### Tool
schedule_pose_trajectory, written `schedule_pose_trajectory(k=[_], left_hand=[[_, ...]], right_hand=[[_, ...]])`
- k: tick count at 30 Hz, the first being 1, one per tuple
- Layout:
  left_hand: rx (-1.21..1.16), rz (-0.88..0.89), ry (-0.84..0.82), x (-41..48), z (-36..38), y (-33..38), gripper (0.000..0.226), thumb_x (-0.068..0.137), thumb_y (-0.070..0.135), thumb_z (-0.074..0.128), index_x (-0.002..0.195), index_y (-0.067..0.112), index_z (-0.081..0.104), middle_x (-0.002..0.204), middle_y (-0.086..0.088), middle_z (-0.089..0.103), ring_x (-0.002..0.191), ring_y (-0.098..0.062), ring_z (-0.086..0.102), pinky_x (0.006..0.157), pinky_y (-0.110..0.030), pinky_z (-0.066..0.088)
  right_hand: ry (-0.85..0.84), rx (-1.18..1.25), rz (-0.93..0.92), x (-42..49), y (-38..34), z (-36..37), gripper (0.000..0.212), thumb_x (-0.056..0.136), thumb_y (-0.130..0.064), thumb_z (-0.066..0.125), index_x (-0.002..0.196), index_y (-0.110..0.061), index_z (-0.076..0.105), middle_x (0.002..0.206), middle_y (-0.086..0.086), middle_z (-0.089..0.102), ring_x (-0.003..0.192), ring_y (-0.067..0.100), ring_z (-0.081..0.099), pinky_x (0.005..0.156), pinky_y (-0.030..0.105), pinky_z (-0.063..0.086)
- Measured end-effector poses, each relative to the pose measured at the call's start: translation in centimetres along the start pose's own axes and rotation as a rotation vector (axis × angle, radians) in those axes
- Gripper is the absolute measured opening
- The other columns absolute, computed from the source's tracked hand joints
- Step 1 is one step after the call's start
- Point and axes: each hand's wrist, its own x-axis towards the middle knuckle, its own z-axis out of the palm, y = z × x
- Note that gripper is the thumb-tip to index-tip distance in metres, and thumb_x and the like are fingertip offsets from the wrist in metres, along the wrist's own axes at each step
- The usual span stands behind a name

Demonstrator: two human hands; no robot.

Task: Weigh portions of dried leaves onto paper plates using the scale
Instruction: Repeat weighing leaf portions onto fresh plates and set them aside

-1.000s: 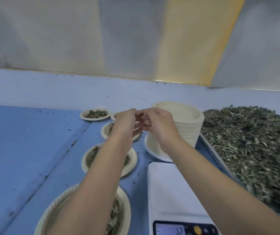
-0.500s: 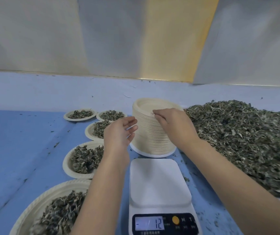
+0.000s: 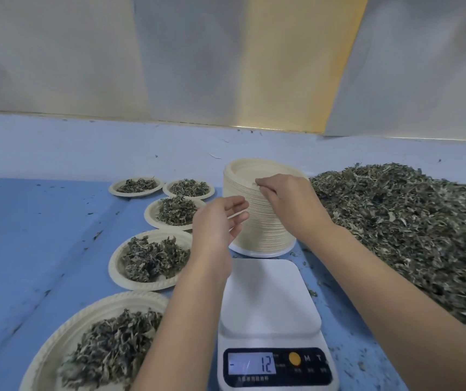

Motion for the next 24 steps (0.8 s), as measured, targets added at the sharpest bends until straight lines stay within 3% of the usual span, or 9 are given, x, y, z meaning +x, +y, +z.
schedule_pose_trajectory(k=[9, 14, 18, 21, 24], left_hand=[[-0.015, -0.026, -0.019, 0.1, 0.3, -0.1, 0.025, 0.094, 0.008, 0.042, 0.084, 0.011, 0.064, 0.084, 0.000, 0.068, 0.070, -0.008, 0.060, 0.067, -0.018, 0.044], [-0.057, 0.025, 0.026, 0.6, 0.2, -0.3, 0.018, 0.095, 0.017, 0.048, 0.094, 0.011, 0.065, 0.083, -0.001, 0.070, 0.064, -0.009, 0.063, 0.060, -0.018, 0.049], [-0.116, 0.117, 0.113, 1.0, -0.2, 0.0, 0.026, 0.093, 0.035, 0.055, 0.082, 0.013, 0.063, 0.071, -0.001, 0.069, 0.057, -0.010, 0.064, 0.052, -0.018, 0.050], [-0.004, 0.214, 0.191, 1.2, -0.9, 0.0, 0.028, 0.093, 0.026, 0.057, 0.071, 0.009, 0.056, 0.060, -0.004, 0.055, 0.051, -0.014, 0.050, 0.054, -0.023, 0.047], [0.128, 0.274, 0.178, 1.1, -1.3, 0.1, 0.022, 0.092, 0.018, 0.054, 0.074, 0.006, 0.054, 0.058, -0.006, 0.044, 0.049, -0.015, 0.039, 0.055, -0.027, 0.042]], right_hand=[[0.094, -0.022, -0.005, 0.7, 0.0, 1.0, 0.033, 0.099, -0.003, 0.040, 0.129, -0.004, 0.055, 0.123, 0.012, 0.059, 0.117, 0.028, 0.046, 0.090, 0.024, 0.028], [0.259, 0.056, -0.187, -1.0, -1.8, 0.9, 0.026, 0.089, 0.005, 0.051, 0.113, 0.006, 0.063, 0.105, 0.020, 0.065, 0.102, 0.038, 0.056, 0.086, 0.029, 0.034], [0.350, 0.062, -0.327, -3.6, -3.1, 1.7, 0.021, 0.083, 0.006, 0.058, 0.102, 0.008, 0.067, 0.092, 0.019, 0.067, 0.087, 0.036, 0.062, 0.081, 0.034, 0.041], [0.419, 0.033, -0.391, -5.1, -3.3, 2.0, 0.018, 0.085, 0.000, 0.060, 0.100, 0.003, 0.070, 0.091, 0.012, 0.069, 0.086, 0.032, 0.065, 0.092, 0.037, 0.044], [0.408, 0.157, -0.166, -6.2, -3.2, 1.1, 0.033, 0.089, -0.024, 0.063, 0.118, -0.007, 0.063, 0.119, 0.004, 0.063, 0.114, 0.022, 0.055, 0.111, 0.036, 0.029]])
